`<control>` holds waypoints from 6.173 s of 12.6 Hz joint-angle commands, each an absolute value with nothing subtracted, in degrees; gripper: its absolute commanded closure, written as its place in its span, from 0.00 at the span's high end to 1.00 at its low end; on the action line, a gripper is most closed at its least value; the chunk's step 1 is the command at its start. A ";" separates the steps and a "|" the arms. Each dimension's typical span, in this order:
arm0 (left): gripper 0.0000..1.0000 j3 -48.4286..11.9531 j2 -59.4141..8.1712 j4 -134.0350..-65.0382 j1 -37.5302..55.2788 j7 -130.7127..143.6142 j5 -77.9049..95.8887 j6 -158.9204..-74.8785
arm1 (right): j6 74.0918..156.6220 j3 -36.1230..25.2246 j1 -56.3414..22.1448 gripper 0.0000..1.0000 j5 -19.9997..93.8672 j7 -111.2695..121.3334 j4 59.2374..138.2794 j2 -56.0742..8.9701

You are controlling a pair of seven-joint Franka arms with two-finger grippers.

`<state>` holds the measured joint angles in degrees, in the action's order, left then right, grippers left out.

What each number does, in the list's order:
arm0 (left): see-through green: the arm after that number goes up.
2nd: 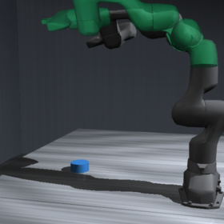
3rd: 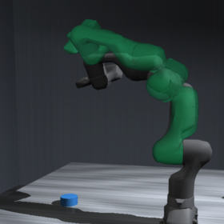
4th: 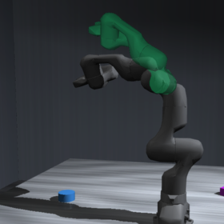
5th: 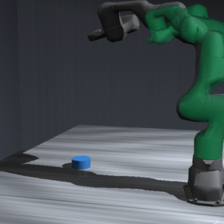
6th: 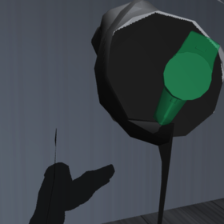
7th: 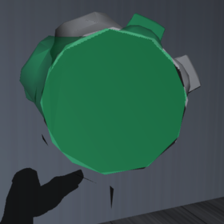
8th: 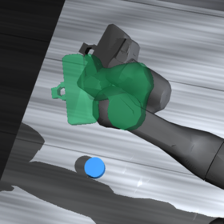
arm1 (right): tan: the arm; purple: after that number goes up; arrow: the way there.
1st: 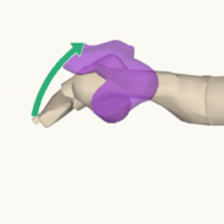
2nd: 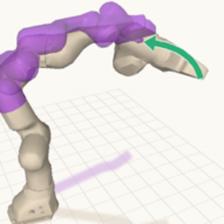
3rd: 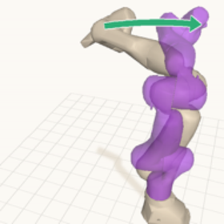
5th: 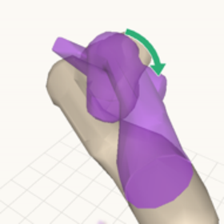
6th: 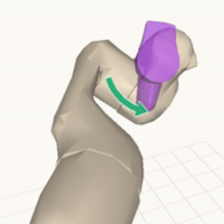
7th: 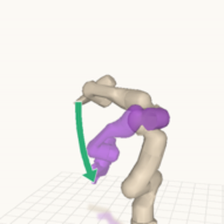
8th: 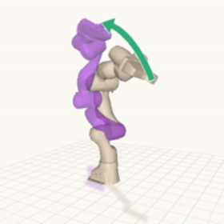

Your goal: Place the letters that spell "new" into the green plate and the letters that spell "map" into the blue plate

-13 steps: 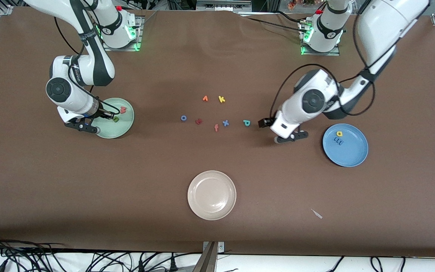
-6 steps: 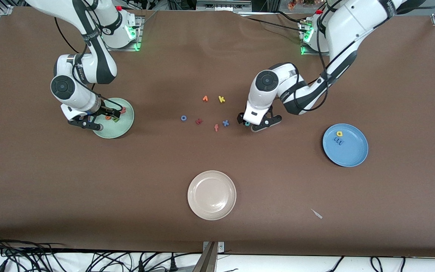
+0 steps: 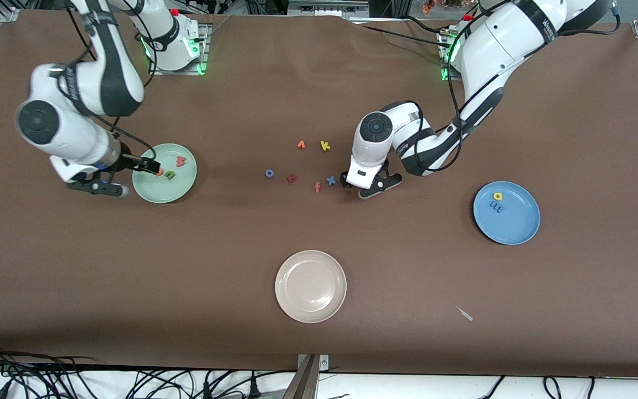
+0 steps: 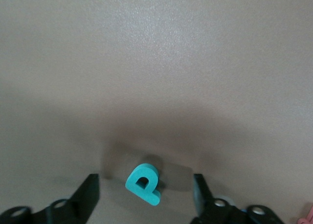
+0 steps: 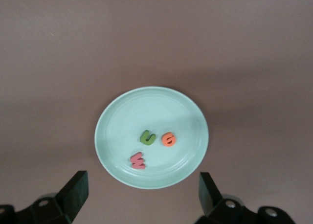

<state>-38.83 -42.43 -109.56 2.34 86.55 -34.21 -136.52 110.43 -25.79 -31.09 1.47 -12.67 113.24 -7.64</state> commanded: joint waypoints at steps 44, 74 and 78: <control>1.00 -29.00 -40.17 -83.59 -21.80 -7.38 -25.58 -91.94 | 92.20 -1.85 2.81 1.00 1.23 8.00 97.21 4.13; 1.00 -4.57 -0.53 -92.11 -7.82 4.39 2.64 -86.31 | 92.29 -1.93 2.81 1.00 0.79 8.09 96.86 3.96; 1.00 -4.75 -0.88 -92.20 -7.82 4.39 2.37 -86.48 | 92.29 -1.93 2.81 1.00 0.79 8.00 96.86 3.96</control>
